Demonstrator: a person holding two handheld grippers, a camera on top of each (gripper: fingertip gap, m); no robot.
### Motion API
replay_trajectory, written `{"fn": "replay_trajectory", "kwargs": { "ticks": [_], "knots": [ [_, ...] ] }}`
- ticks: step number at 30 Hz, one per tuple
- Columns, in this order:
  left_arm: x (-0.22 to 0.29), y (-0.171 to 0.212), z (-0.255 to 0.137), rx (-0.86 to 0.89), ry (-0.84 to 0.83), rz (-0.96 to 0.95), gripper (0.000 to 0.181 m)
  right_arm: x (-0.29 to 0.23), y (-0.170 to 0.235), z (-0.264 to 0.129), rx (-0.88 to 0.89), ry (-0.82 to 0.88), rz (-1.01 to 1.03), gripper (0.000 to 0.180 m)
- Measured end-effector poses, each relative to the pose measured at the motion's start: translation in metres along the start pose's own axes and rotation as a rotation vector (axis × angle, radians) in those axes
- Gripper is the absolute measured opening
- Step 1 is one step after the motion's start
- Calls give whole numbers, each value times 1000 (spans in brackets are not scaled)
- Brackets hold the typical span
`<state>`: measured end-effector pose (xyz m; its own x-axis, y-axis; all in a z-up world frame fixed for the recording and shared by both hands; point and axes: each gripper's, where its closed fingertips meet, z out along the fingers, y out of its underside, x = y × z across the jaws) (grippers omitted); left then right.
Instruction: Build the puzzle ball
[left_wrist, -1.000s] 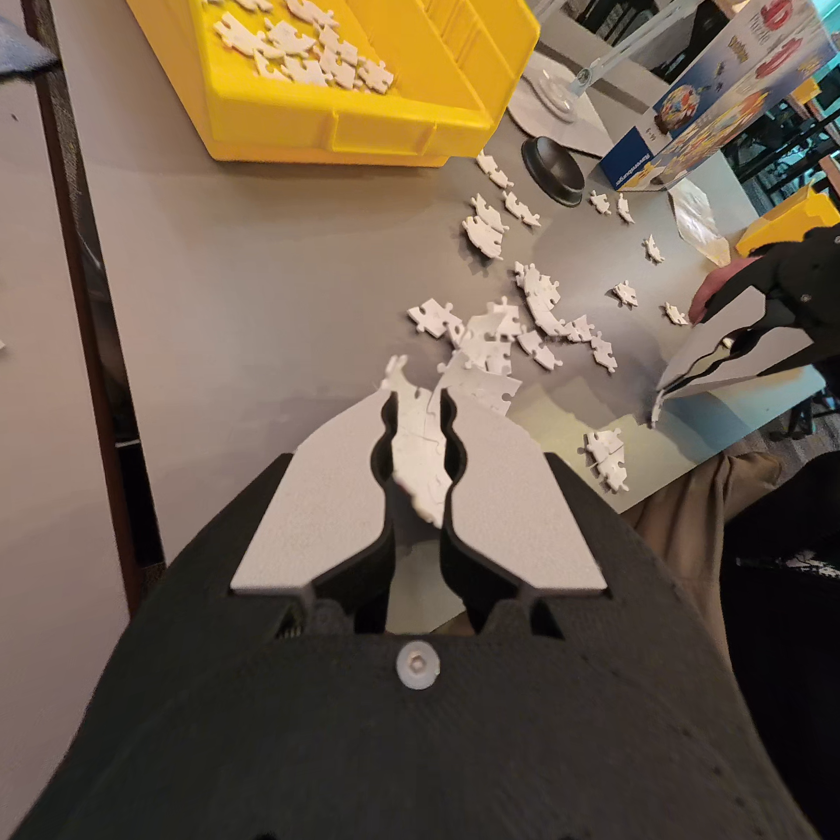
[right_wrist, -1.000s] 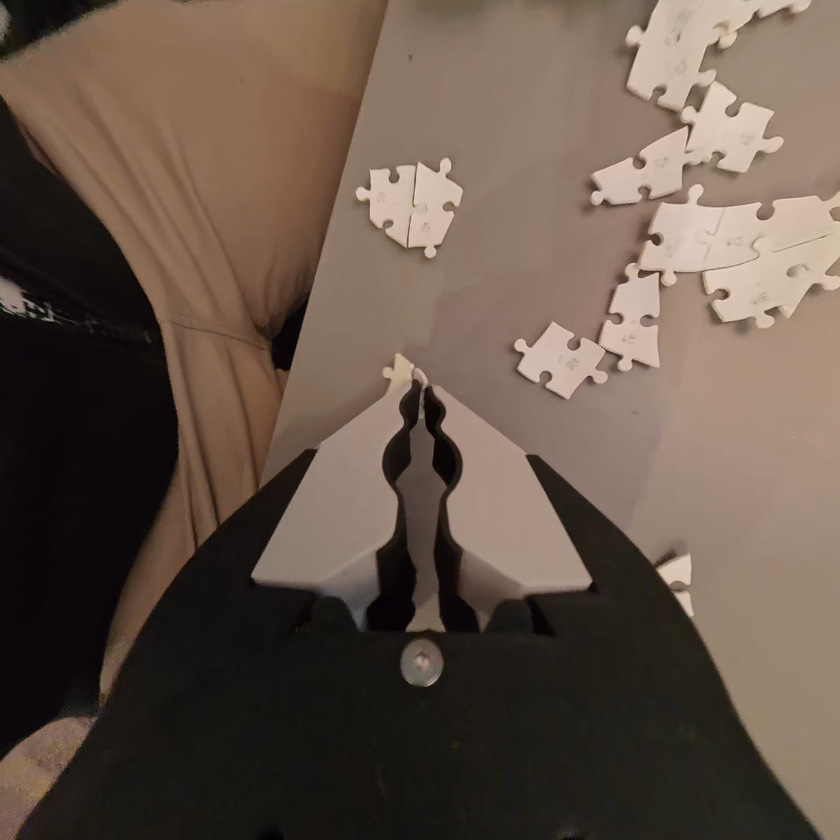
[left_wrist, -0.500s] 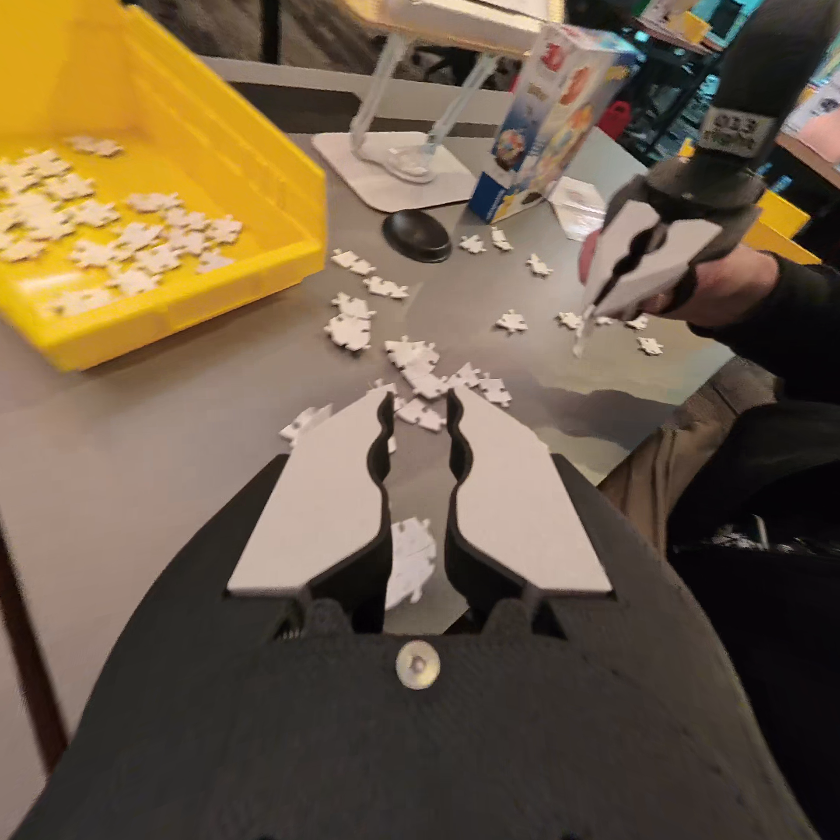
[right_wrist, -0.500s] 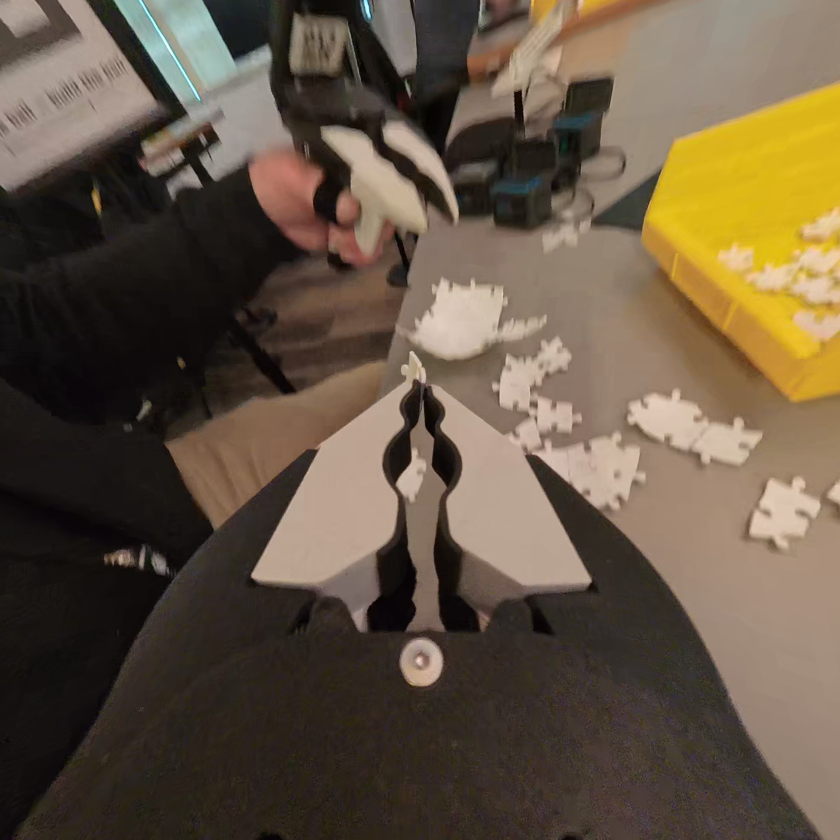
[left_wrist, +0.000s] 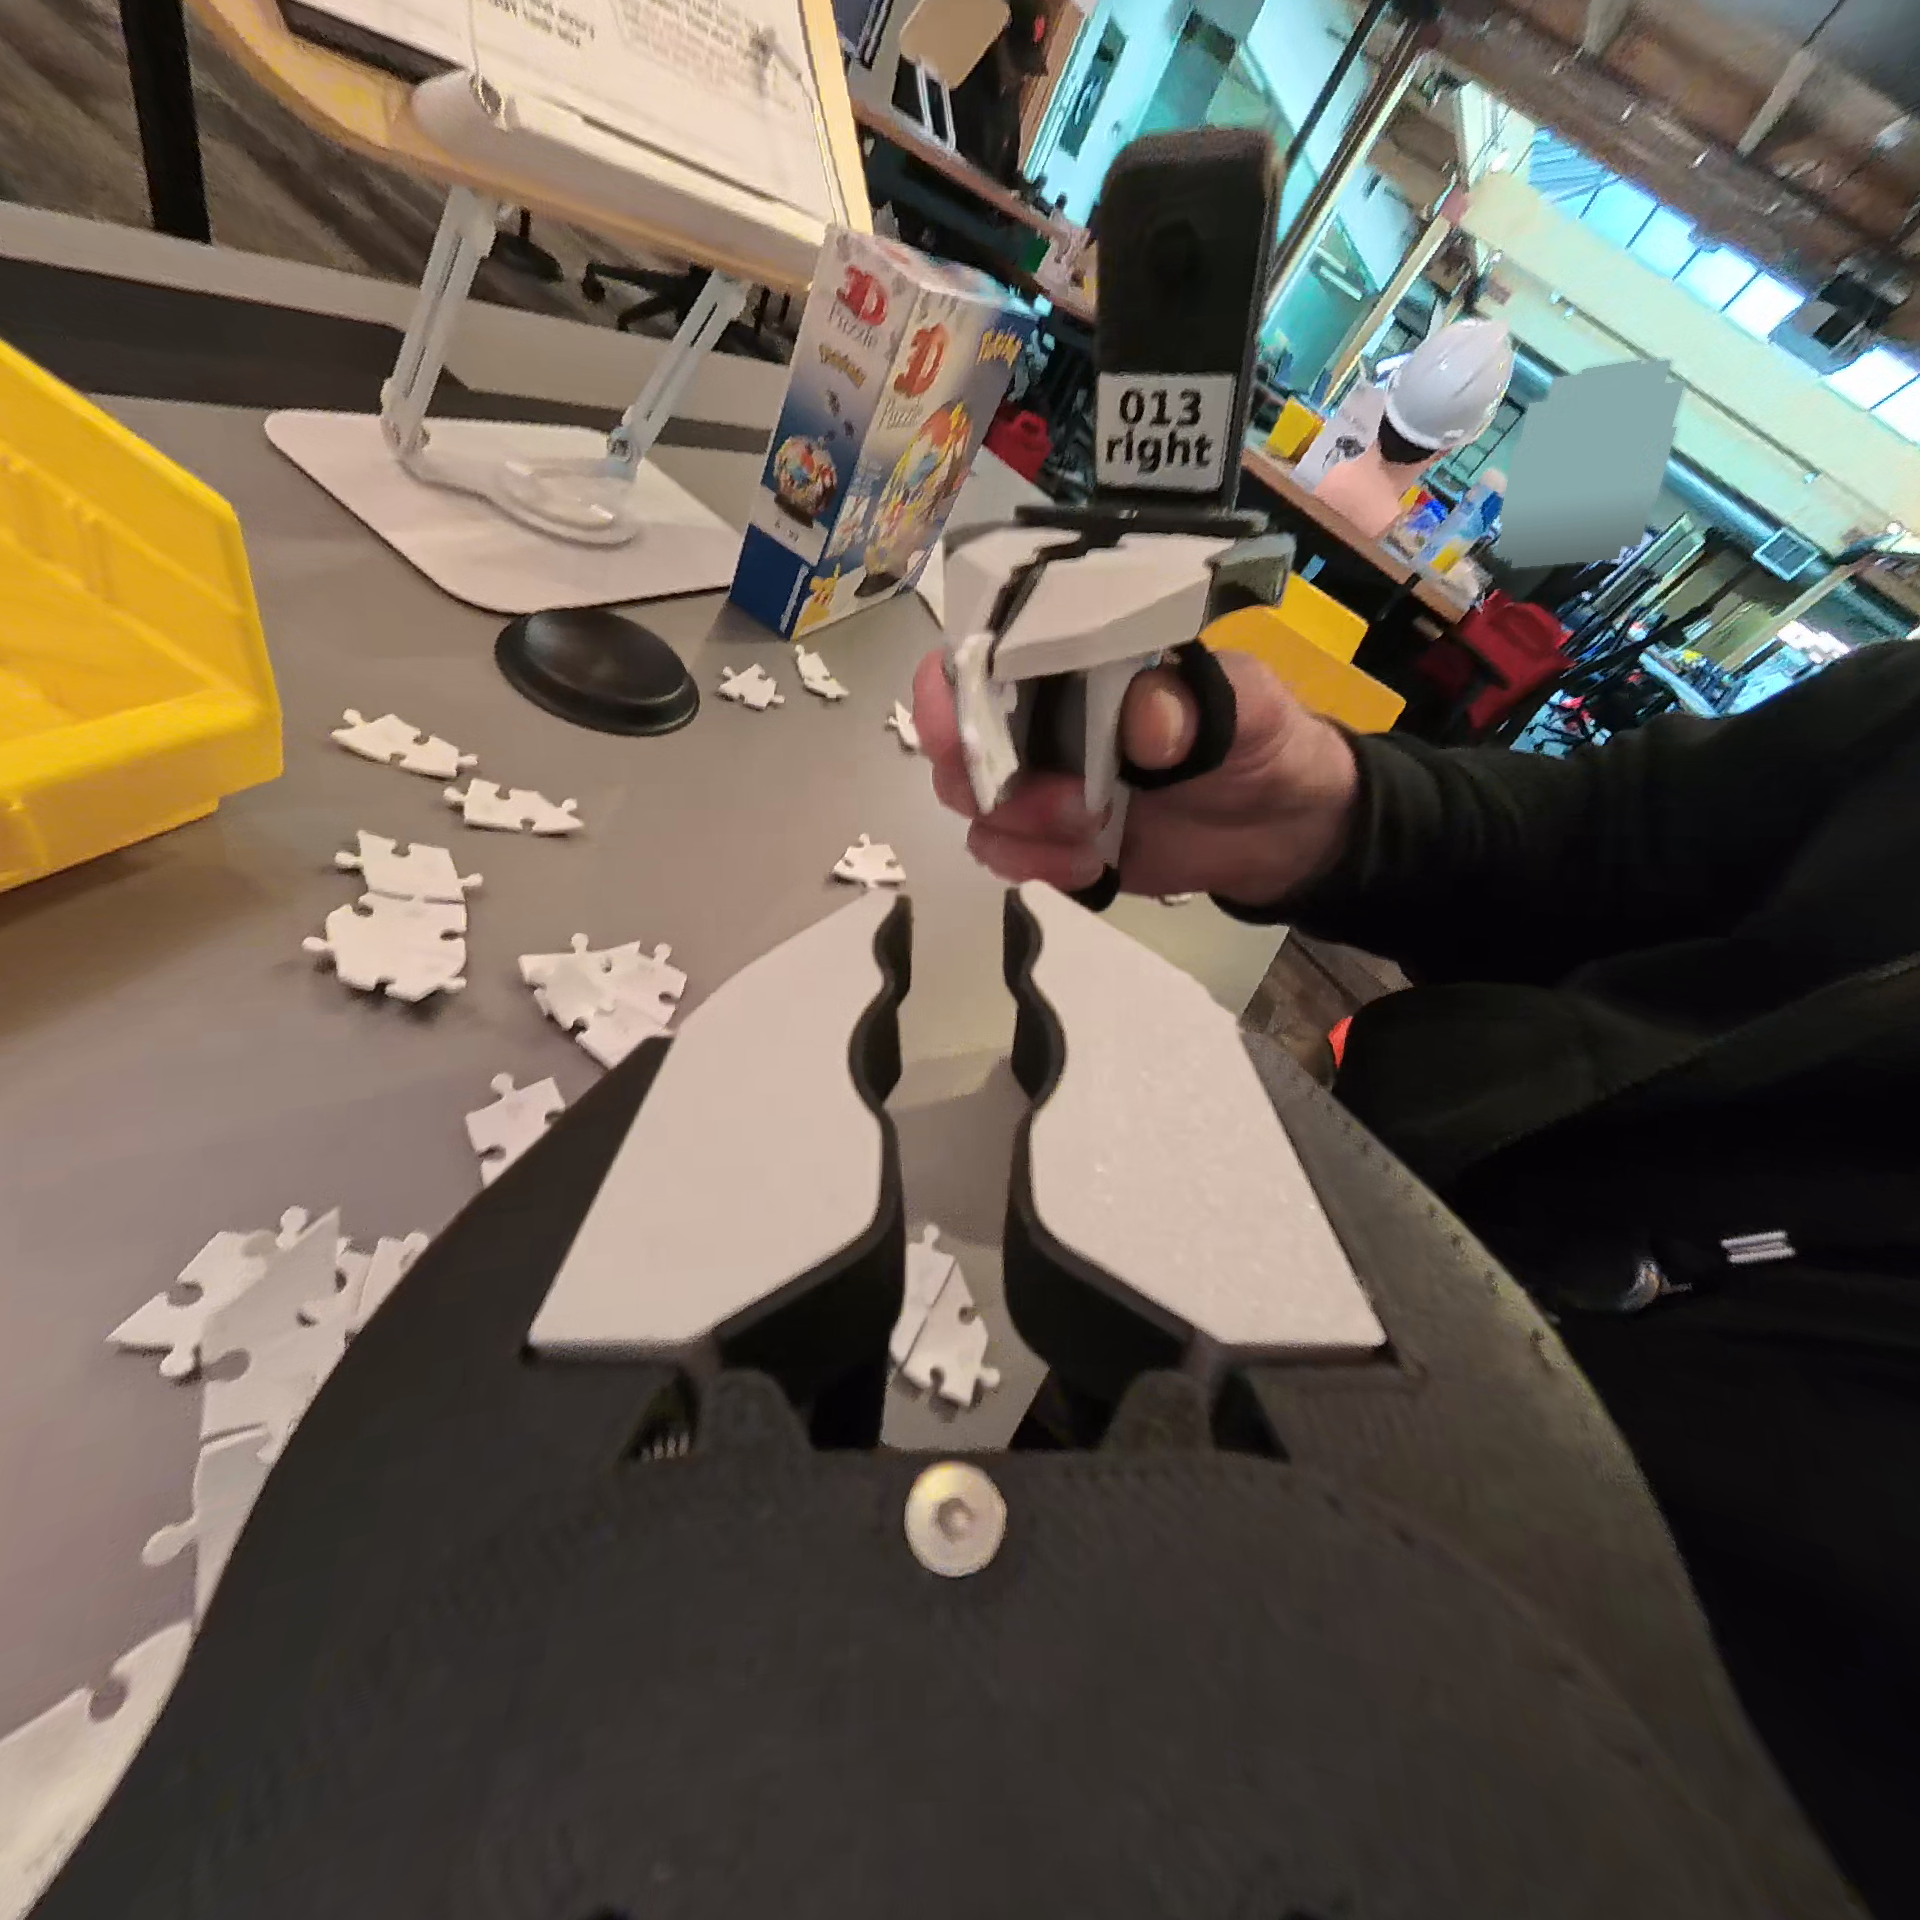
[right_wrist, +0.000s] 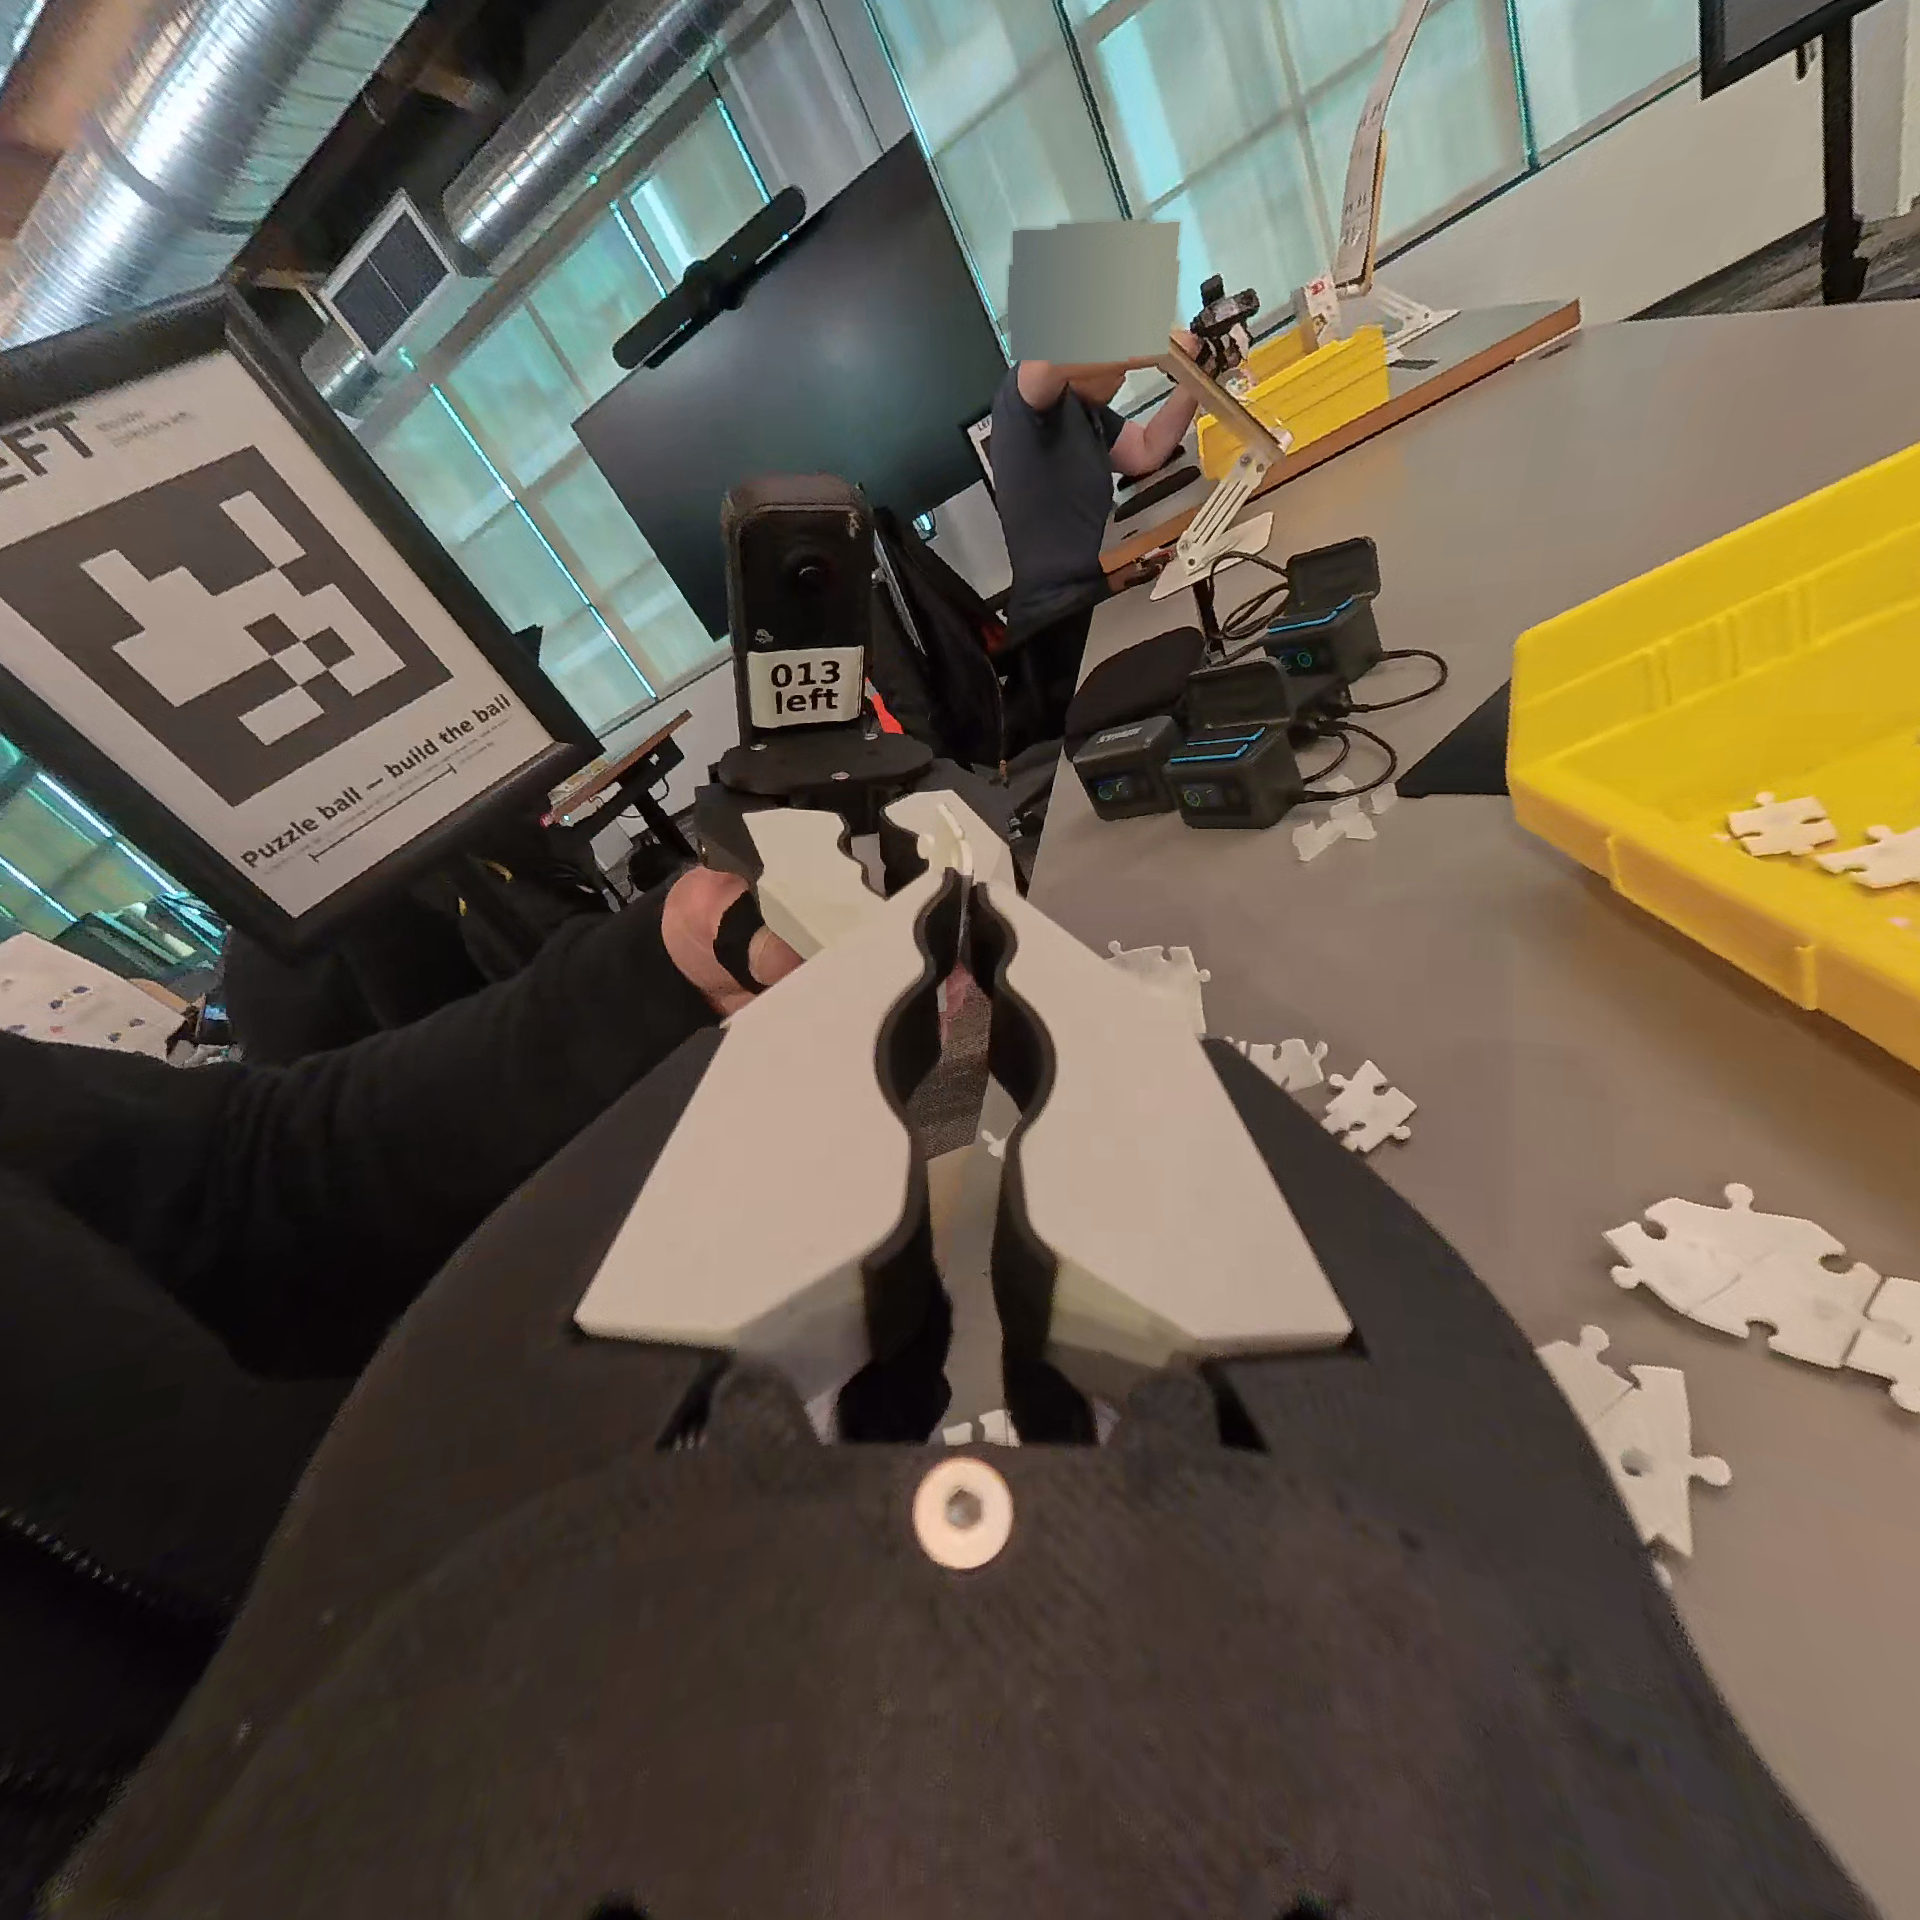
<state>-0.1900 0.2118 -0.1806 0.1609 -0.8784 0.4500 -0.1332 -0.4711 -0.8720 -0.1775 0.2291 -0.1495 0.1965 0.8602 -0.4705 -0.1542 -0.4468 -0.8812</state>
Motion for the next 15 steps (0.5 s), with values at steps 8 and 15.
{"fn": "replay_trajectory", "kwargs": {
  "ticks": [8,15],
  "knots": [
    [6,-13,2,88,23,-24,2,-2,3,7,33,-3,30,0],
    [6,-23,-8,138,34,-47,0,-7,11,2,8,-13,42,0]
  ]
}}
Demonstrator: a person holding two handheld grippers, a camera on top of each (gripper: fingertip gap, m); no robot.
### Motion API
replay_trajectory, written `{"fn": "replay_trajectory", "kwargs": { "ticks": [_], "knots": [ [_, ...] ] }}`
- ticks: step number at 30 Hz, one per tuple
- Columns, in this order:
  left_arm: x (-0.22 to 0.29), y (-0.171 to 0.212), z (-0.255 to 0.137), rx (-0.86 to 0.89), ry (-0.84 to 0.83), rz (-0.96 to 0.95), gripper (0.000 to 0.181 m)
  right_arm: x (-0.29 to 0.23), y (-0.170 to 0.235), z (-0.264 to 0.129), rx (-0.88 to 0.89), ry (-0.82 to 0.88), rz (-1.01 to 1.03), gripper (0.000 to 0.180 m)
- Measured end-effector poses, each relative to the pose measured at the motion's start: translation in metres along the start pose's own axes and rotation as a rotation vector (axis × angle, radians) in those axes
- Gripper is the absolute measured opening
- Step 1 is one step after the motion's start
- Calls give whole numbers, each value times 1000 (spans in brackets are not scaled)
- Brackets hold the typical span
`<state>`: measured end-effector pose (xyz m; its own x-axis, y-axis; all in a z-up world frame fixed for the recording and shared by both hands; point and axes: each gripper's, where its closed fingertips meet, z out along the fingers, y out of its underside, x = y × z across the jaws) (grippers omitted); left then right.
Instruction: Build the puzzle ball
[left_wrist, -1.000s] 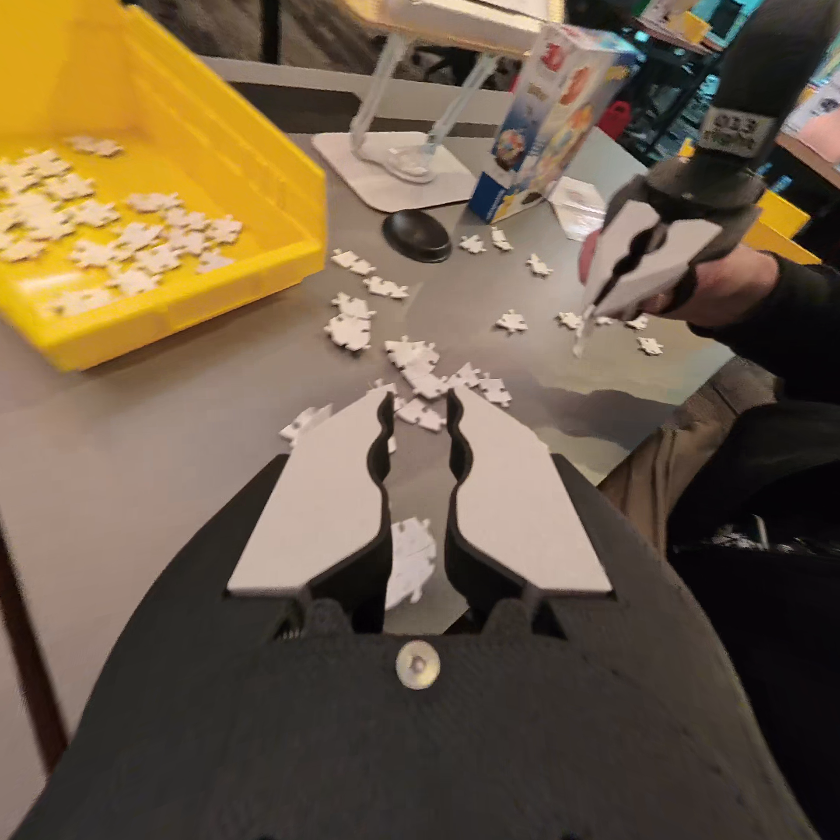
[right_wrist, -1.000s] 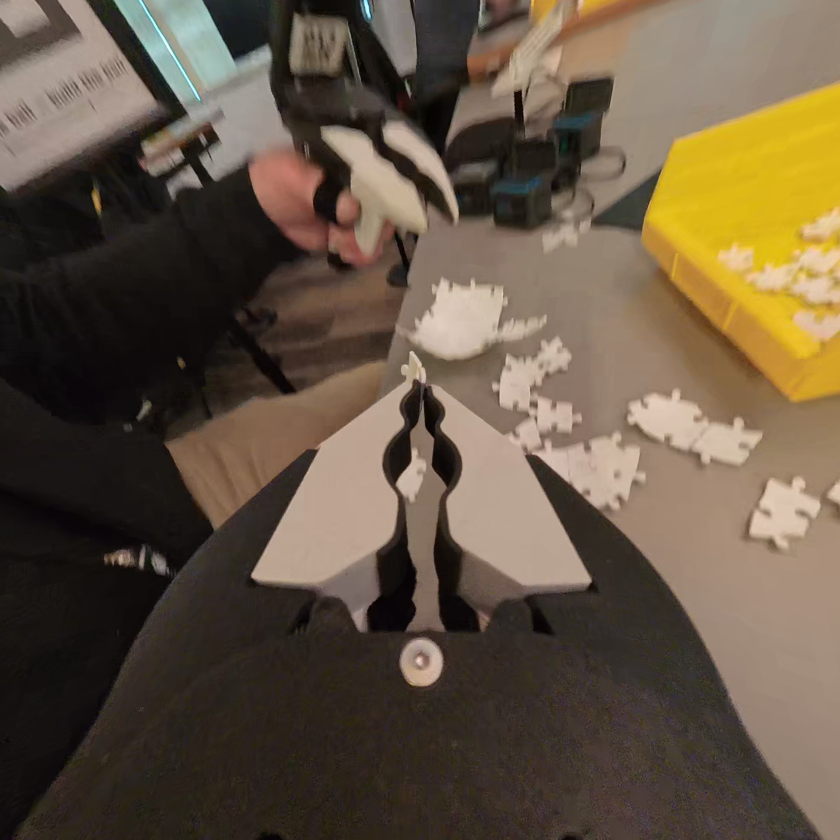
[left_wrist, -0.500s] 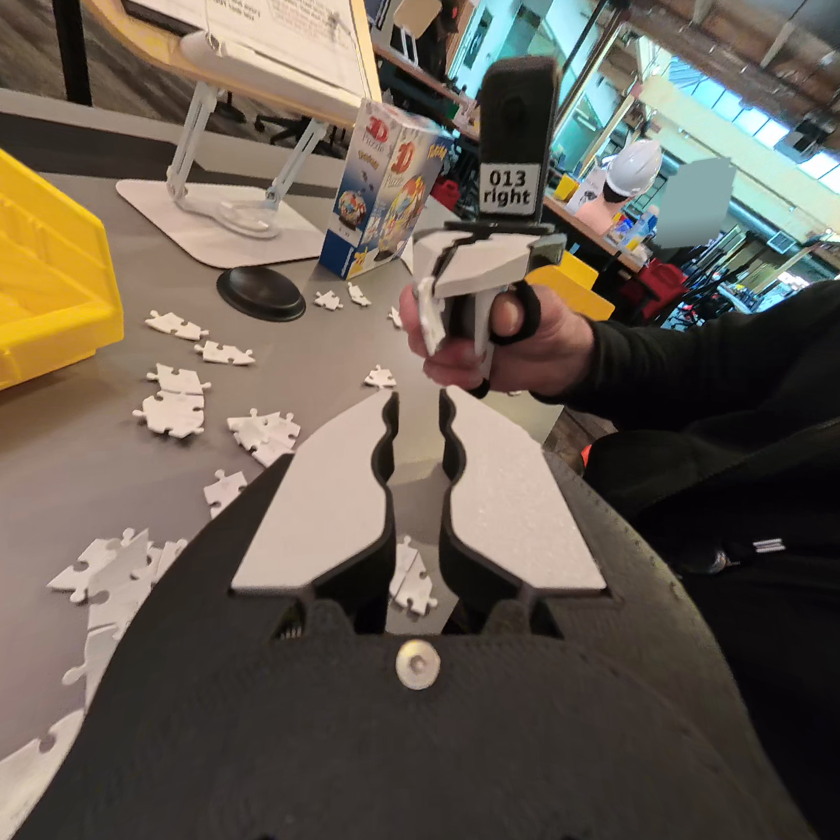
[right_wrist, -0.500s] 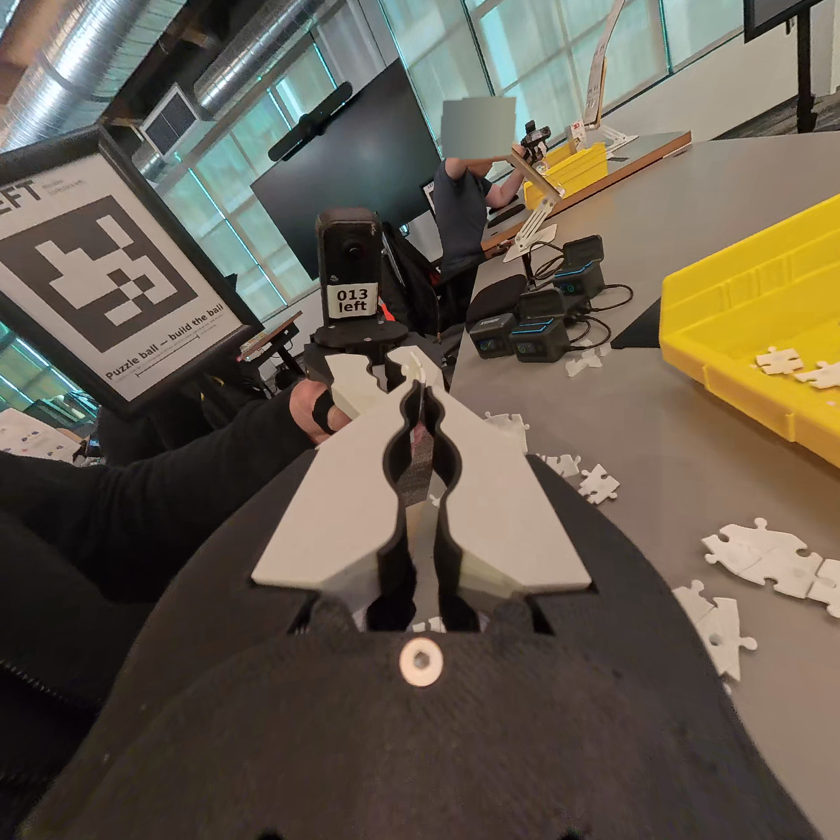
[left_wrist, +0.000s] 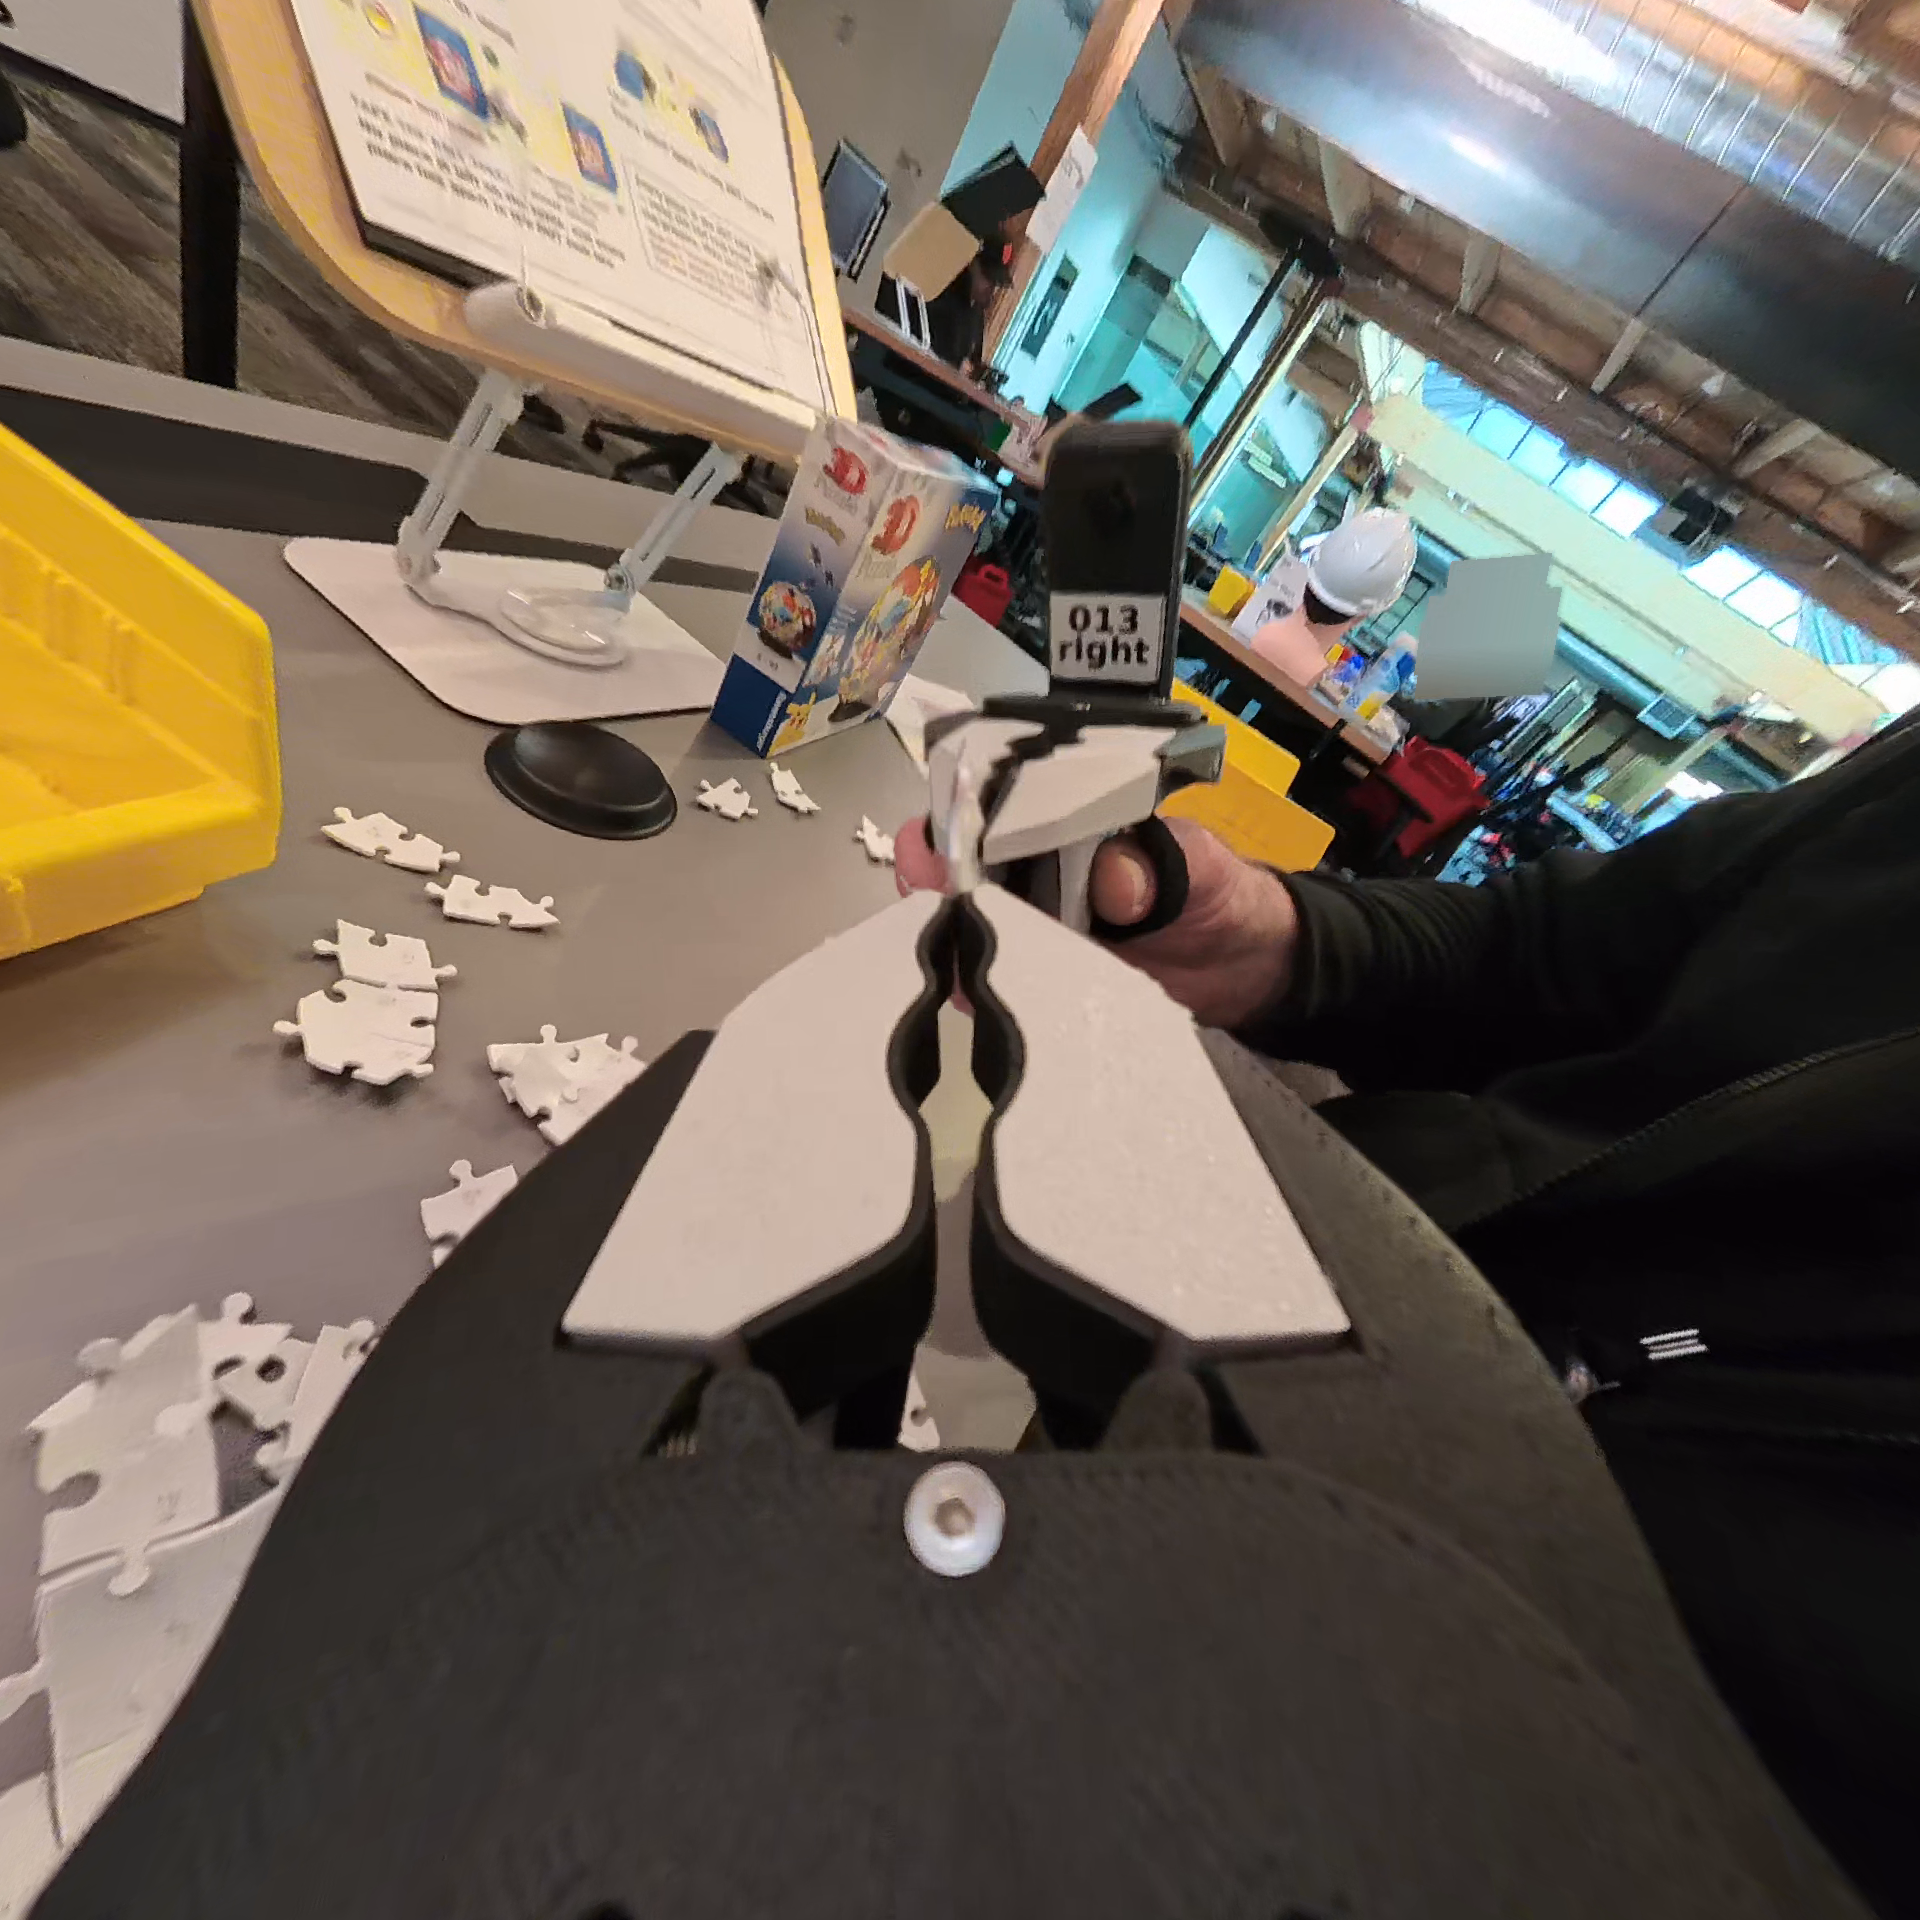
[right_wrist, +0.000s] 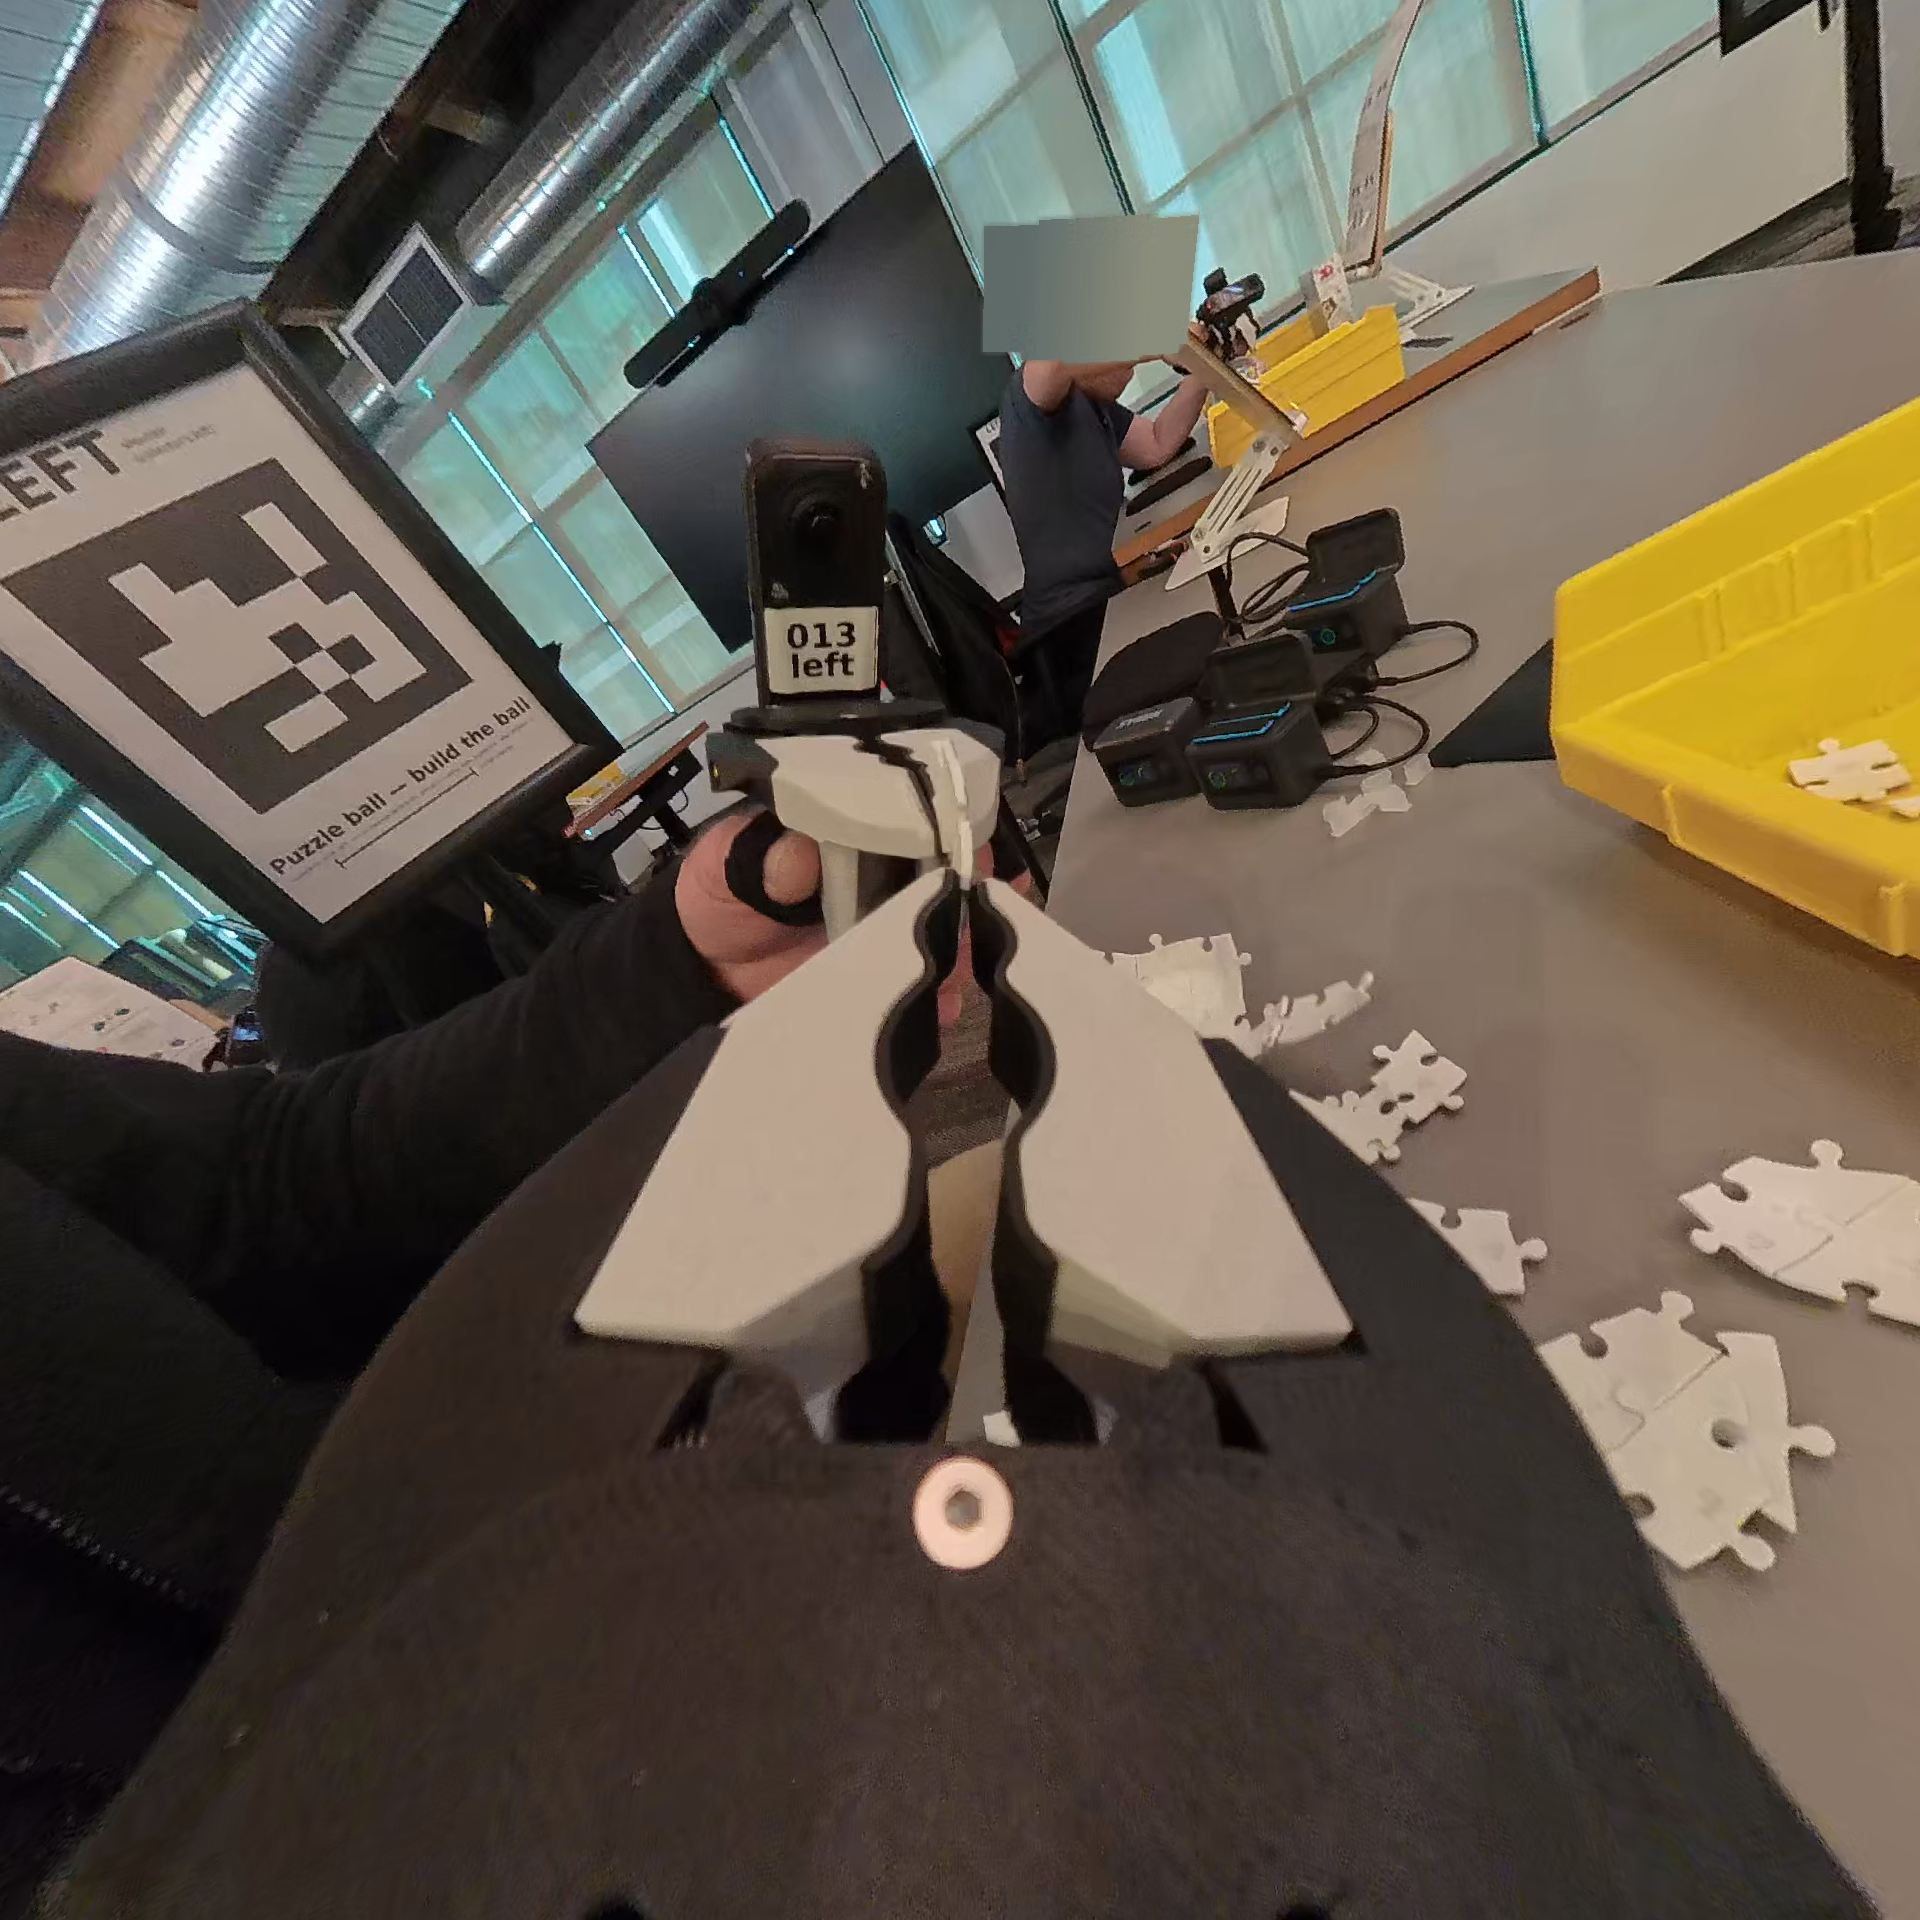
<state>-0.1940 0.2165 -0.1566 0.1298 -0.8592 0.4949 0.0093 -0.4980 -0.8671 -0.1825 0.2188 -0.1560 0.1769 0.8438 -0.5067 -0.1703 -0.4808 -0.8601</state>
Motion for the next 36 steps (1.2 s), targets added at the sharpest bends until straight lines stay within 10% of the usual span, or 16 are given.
{"fn": "replay_trajectory", "kwargs": {
  "ticks": [29,36],
  "knots": [
    [-9,8,-13,-60,-12,-30,2,0,1,22,-42,0,-72,8],
    [-15,7,-27,-127,-51,-23,2,1,2,59,-318,-95,-183,1]
  ]
}}
